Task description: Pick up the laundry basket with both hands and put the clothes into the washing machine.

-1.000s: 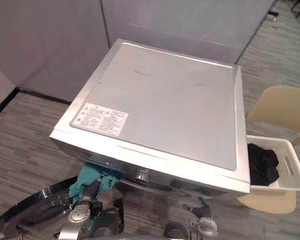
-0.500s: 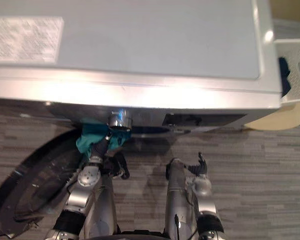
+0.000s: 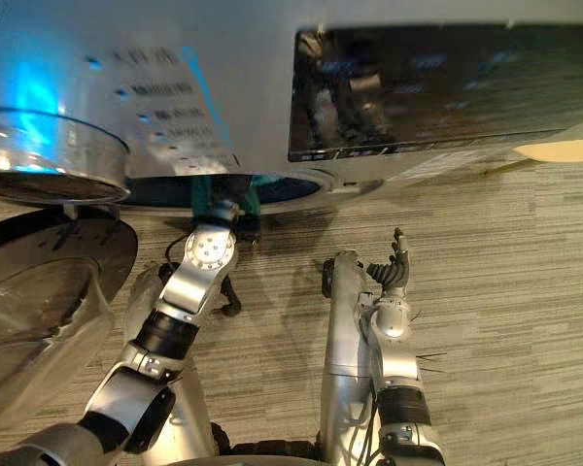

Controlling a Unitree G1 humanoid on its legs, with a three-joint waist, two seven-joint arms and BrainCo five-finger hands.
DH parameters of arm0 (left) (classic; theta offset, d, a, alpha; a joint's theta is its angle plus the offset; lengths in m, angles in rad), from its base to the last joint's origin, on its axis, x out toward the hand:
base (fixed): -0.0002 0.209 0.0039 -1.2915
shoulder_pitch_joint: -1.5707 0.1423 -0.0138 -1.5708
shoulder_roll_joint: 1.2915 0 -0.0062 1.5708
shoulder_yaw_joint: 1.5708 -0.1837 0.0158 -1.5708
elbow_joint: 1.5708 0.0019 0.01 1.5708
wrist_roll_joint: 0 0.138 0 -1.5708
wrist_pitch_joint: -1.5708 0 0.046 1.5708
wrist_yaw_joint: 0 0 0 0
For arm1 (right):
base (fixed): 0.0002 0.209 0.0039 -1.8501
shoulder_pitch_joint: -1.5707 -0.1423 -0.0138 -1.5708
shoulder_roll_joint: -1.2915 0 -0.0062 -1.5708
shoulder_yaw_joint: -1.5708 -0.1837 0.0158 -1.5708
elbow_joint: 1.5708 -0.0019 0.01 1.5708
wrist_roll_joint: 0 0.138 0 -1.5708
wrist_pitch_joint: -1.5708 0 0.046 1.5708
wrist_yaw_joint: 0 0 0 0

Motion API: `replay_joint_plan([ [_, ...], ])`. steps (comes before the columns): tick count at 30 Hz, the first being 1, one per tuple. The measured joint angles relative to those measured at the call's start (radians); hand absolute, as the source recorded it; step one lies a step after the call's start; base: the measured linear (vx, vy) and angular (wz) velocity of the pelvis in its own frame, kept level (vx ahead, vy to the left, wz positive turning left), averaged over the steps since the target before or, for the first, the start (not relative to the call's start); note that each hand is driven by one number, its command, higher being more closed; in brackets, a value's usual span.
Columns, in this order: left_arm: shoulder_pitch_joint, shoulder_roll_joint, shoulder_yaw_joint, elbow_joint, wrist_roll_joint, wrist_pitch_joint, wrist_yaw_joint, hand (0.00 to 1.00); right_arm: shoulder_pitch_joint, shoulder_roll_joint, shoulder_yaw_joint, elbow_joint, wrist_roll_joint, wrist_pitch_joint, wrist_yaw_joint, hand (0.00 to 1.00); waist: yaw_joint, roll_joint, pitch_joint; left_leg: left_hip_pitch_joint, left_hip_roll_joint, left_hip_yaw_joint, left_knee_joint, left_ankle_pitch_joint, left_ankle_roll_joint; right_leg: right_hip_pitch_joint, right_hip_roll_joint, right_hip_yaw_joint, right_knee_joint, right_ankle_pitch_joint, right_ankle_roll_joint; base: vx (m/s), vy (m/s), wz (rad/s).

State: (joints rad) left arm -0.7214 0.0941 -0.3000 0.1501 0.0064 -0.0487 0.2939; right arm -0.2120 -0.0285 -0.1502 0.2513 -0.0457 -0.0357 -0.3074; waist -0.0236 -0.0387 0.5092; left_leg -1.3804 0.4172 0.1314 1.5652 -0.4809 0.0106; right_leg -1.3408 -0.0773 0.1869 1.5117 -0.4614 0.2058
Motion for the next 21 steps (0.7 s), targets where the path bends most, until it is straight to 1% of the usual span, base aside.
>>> replay_joint_plan([
  [1, -0.038, 0.009, -0.013, 0.004, 0.0, 0.002, 0.014, 1.0, 0.0, -0.001, -0.001, -0.001, 0.006, -0.002, 0.0, 0.0, -0.005, -0.001, 0.0, -0.01, -0.004, -0.01, 0.024, -0.008, 0.002, -0.004, -0.008, 0.0, 0.031, -0.017, 0.005, 0.0, -0.037, 0.2],
  [3, -0.096, 0.012, -0.02, 0.023, 0.005, 0.002, 0.02, 1.0, -0.003, -0.005, -0.002, -0.002, 0.008, -0.007, 0.0, 0.0, -0.009, -0.002, 0.001, -0.021, -0.01, -0.02, 0.042, -0.011, 0.003, -0.01, -0.013, -0.001, 0.055, -0.029, 0.005, 0.01, -0.039, 0.18],
  [4, -0.173, 0.03, -0.023, 0.062, 0.008, 0.002, 0.03, 1.0, -0.021, -0.003, 0.001, 0.003, 0.009, -0.008, 0.001, 0.0, -0.017, -0.015, 0.008, -0.024, -0.015, -0.023, 0.05, -0.011, 0.004, -0.012, -0.016, 0.001, 0.072, -0.039, 0.005, 0.0, -0.043, 0.13],
  [5, -0.22, 0.041, -0.023, 0.085, 0.018, 0.002, 0.04, 1.0, -0.026, -0.004, 0.001, 0.002, 0.012, -0.009, 0.001, 0.0, -0.017, -0.016, 0.008, -0.031, -0.015, -0.027, 0.053, -0.011, 0.004, -0.018, -0.016, -0.001, 0.075, -0.04, 0.004, 0.0, -0.042, 0.08],
  [6, -0.266, 0.056, -0.023, 0.106, 0.034, 0.002, 0.046, 0.0, -0.028, -0.005, 0.001, 0.0, 0.017, -0.014, 0.002, 0.0, -0.018, -0.016, 0.008, -0.04, -0.015, -0.029, 0.055, -0.011, 0.004, -0.025, -0.015, -0.002, 0.077, -0.04, 0.004, 0.0, 0.0, 0.0],
  [7, -0.318, 0.078, -0.024, 0.135, 0.049, 0.002, 0.059, 0.0, -0.03, -0.005, 0.003, 0.0, 0.018, -0.024, 0.002, 0.0, -0.023, -0.016, 0.008, -0.045, -0.014, -0.031, 0.058, -0.011, 0.004, -0.03, -0.014, -0.003, 0.08, -0.04, 0.003, 0.0, 0.0, 0.0],
  [12, -0.47, 0.144, -0.02, 0.255, 0.124, 0.007, 0.099, 0.0, -0.04, 0.001, 0.004, 0.002, 0.018, -0.039, 0.002, 0.0, -0.039, -0.02, 0.007, -0.058, -0.011, -0.037, 0.06, -0.011, 0.004, -0.041, -0.014, -0.01, 0.081, -0.04, 0.004, 0.02, -0.014, -0.01],
  [14, -0.497, 0.161, -0.009, 0.317, 0.123, 0.017, 0.097, 0.0, -0.049, 0.001, 0.005, 0.016, 0.018, -0.042, 0.002, 0.0, -0.043, -0.022, 0.005, -0.058, -0.008, -0.042, 0.066, -0.01, 0.005, -0.041, -0.012, -0.014, 0.084, -0.041, 0.001, 0.04, -0.024, -0.05],
  [16, -0.519, 0.164, 0.015, 0.399, 0.124, 0.036, 0.076, 0.0, -0.065, 0.001, 0.004, 0.039, 0.018, -0.041, 0.003, 0.0, -0.046, -0.028, 0.004, -0.059, -0.003, -0.049, 0.076, -0.012, 0.009, -0.04, -0.012, -0.019, 0.096, -0.045, -0.005, 0.02, -0.011, -0.03],
  [18, -0.535, 0.164, 0.045, 0.488, 0.147, 0.075, 0.023, 0.0, -0.091, 0.001, 0.003, 0.067, 0.018, -0.024, 0.006, 0.0, -0.048, -0.042, 0.004, -0.059, -0.003, -0.052, 0.081, -0.012, 0.009, -0.041, -0.014, -0.021, 0.109, -0.05, -0.01, 0.03, -0.039, 0.05],
  [19, -0.535, 0.164, 0.053, 0.507, 0.158, 0.086, 0.008, 0.0, -0.098, -0.001, 0.003, 0.075, 0.018, -0.023, 0.007, 0.0, -0.047, -0.042, 0.004, -0.059, -0.004, -0.054, 0.081, -0.012, 0.009, -0.041, -0.015, -0.022, 0.11, -0.051, -0.011, 0.02, -0.03, 0.06],
  [21, -0.535, 0.164, 0.078, 0.555, 0.2, 0.112, -0.046, 0.0, -0.12, -0.002, 0.003, 0.097, 0.021, -0.009, 0.021, 0.0, -0.047, -0.042, 0.004, -0.06, -0.007, -0.056, 0.08, -0.014, 0.003, -0.04, -0.018, -0.024, 0.112, -0.054, -0.016, 0.01, -0.024, 0.05],
])
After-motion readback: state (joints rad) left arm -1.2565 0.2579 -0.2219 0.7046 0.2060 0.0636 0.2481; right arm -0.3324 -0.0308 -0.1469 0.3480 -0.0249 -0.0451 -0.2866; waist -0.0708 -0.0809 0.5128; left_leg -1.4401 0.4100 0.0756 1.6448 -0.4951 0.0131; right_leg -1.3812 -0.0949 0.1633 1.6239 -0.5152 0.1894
